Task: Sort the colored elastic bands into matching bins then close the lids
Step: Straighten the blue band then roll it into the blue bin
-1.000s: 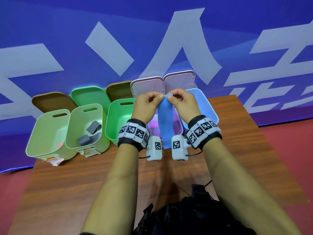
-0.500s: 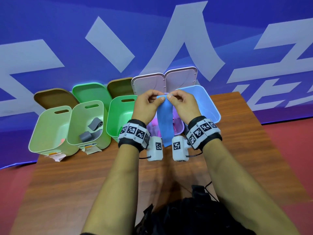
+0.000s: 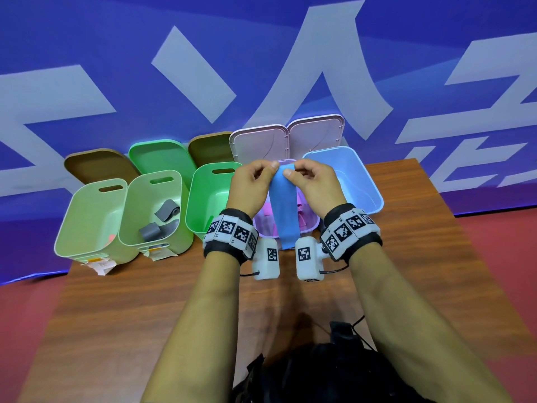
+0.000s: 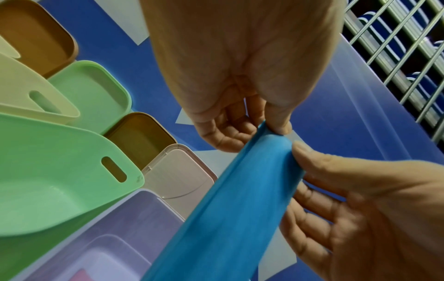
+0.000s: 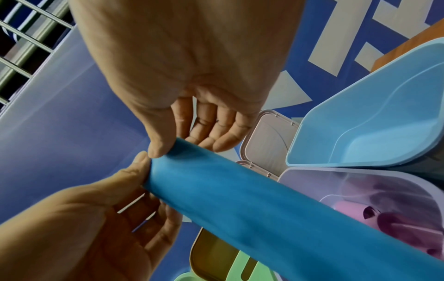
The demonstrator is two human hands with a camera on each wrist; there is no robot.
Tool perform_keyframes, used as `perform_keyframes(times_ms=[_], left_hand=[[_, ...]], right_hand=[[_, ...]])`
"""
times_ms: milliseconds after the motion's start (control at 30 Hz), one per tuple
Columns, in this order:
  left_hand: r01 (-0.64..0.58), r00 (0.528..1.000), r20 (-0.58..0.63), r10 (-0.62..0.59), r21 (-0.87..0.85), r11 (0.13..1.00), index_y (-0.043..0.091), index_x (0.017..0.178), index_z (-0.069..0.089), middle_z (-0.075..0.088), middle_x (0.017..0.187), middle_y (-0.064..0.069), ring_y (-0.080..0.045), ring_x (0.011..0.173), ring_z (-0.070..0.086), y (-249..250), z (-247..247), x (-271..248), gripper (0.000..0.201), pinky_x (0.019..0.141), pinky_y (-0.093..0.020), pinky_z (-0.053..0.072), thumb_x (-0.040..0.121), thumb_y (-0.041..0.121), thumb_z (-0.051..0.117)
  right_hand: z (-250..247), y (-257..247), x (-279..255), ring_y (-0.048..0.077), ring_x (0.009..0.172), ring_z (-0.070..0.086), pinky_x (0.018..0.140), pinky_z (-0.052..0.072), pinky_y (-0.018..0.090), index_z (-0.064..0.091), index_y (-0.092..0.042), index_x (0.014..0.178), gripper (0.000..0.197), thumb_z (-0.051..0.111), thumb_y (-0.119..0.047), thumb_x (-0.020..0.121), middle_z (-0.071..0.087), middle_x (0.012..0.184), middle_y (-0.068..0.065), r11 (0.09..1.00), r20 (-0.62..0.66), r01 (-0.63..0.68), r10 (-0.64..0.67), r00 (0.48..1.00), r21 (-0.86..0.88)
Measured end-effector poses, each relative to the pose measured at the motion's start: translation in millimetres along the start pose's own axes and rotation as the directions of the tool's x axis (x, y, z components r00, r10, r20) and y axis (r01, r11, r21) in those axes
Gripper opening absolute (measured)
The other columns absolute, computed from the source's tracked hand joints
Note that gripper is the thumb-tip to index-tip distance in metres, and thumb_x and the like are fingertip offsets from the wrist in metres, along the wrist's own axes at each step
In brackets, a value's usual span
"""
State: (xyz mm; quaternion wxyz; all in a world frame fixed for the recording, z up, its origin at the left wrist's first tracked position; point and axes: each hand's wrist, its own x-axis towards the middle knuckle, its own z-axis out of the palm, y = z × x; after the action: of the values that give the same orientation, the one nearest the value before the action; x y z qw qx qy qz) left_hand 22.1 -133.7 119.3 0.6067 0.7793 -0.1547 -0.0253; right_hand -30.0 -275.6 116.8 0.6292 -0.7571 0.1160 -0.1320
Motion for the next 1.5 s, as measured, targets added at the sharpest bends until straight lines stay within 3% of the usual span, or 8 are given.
perform_keyframes(times_ms=[167, 300, 500, 767, 967, 1167, 1400, 1500], left_hand=[[-0.019, 1.000, -0.016, 0.019, -0.008, 1.000, 0.011, 0.076, 0.070, 0.057, 0.068, -0.005, -0.016, 0.067, 0.044, -0.4, 0.6, -0.2, 0.030, 0.066, -0.037, 0.042, 0.097, 0.028, 0.058], [-0.011, 1.000, -0.028, 0.009, -0.086, 0.996, 0.030, 0.095, 0.070, 0.067, 0.086, -0.021, -0.016, 0.076, 0.055, 3.5, 1.6, 0.1, 0.008, 0.072, -0.037, 0.051, 0.093, 0.026, 0.063], [0.041, 0.999, 0.020, -0.038, -0.132, 0.990, 0.013, 0.096, 0.068, 0.069, 0.084, -0.004, -0.017, 0.080, 0.062, 2.4, 3.5, 0.4, 0.013, 0.079, -0.027, 0.054, 0.088, 0.003, 0.069], [0.063, 0.998, -0.008, -0.064, -0.105, 0.993, 0.007, 0.085, 0.070, 0.062, 0.069, 0.000, -0.005, 0.063, 0.053, -1.6, 2.7, -1.1, 0.014, 0.065, -0.018, 0.047, 0.096, 0.011, 0.062], [0.085, 0.996, 0.016, -0.084, -0.110, 0.990, 0.011, 0.096, 0.076, 0.069, 0.081, -0.004, -0.011, 0.074, 0.056, -1.9, 0.2, -0.1, 0.017, 0.074, -0.026, 0.050, 0.095, 0.023, 0.065], [0.060, 0.998, -0.004, -0.061, -0.123, 0.991, 0.014, 0.099, 0.070, 0.065, 0.085, -0.010, -0.017, 0.078, 0.059, -2.1, 0.9, 0.3, 0.017, 0.080, -0.030, 0.053, 0.085, 0.006, 0.074], [0.094, 0.995, -0.032, -0.099, -0.129, 0.987, 0.010, 0.091, 0.074, 0.068, 0.079, -0.012, -0.012, 0.065, 0.058, -4.1, 1.9, 0.9, 0.007, 0.070, -0.025, 0.053, 0.087, 0.004, 0.071], [0.070, 0.997, -0.028, -0.074, -0.109, 0.992, 0.021, 0.083, 0.074, 0.066, 0.077, -0.021, -0.019, 0.066, 0.055, -4.2, 0.6, 0.5, 0.014, 0.074, -0.037, 0.055, 0.091, 0.010, 0.068]], right_hand=[[-2.2, -5.8, 0.4, 0.021, 0.082, 0.065, 0.081, 0.055, 0.026, 0.066, -0.014, 0.108, 0.021, 0.069, -0.006, 0.088, 0.070, 0.091, 0.008, 0.997, 0.022, -0.007, 0.005, 1.000, 0.077], [-1.3, -3.3, 1.8, 0.023, 0.090, 0.068, 0.088, 0.057, 0.034, 0.068, -0.013, 0.097, 0.011, 0.069, -0.007, 0.088, 0.072, 0.097, 0.014, 0.998, -0.024, -0.007, 0.008, 1.000, 0.066], [-3.3, 0.1, 4.5, 0.020, 0.084, 0.069, 0.081, 0.058, 0.031, 0.070, -0.005, 0.099, 0.013, 0.070, -0.014, 0.089, 0.073, 0.092, 0.013, 0.995, -0.054, -0.023, 0.029, 0.998, 0.097], [-2.0, -3.9, 4.8, 0.016, 0.091, 0.066, 0.087, 0.054, 0.023, 0.069, -0.006, 0.115, 0.024, 0.066, -0.006, 0.092, 0.069, 0.097, 0.009, 0.993, -0.001, -0.011, 0.011, 1.000, 0.117], [1.0, -2.4, 6.8, 0.011, 0.081, 0.065, 0.081, 0.053, 0.022, 0.073, -0.007, 0.095, 0.010, 0.069, -0.016, 0.091, 0.073, 0.091, 0.010, 0.996, -0.072, 0.000, 0.006, 0.997, 0.088], [0.2, 0.9, 8.3, 0.008, 0.079, 0.063, 0.078, 0.050, 0.017, 0.073, -0.013, 0.090, 0.005, 0.070, -0.018, 0.091, 0.069, 0.083, -0.001, 0.996, -0.083, -0.010, 0.017, 0.996, 0.084], [-1.4, 0.0, 3.4, 0.004, 0.076, 0.062, 0.078, 0.051, 0.017, 0.070, -0.007, 0.112, 0.019, 0.066, -0.010, 0.093, 0.065, 0.084, 0.002, 0.992, -0.018, -0.034, 0.036, 0.999, 0.119], [-2.6, -1.0, 3.1, 0.008, 0.082, 0.062, 0.082, 0.051, 0.019, 0.068, -0.010, 0.119, 0.028, 0.066, -0.007, 0.092, 0.062, 0.090, 0.004, 0.995, 0.024, -0.014, 0.011, 1.000, 0.098]])
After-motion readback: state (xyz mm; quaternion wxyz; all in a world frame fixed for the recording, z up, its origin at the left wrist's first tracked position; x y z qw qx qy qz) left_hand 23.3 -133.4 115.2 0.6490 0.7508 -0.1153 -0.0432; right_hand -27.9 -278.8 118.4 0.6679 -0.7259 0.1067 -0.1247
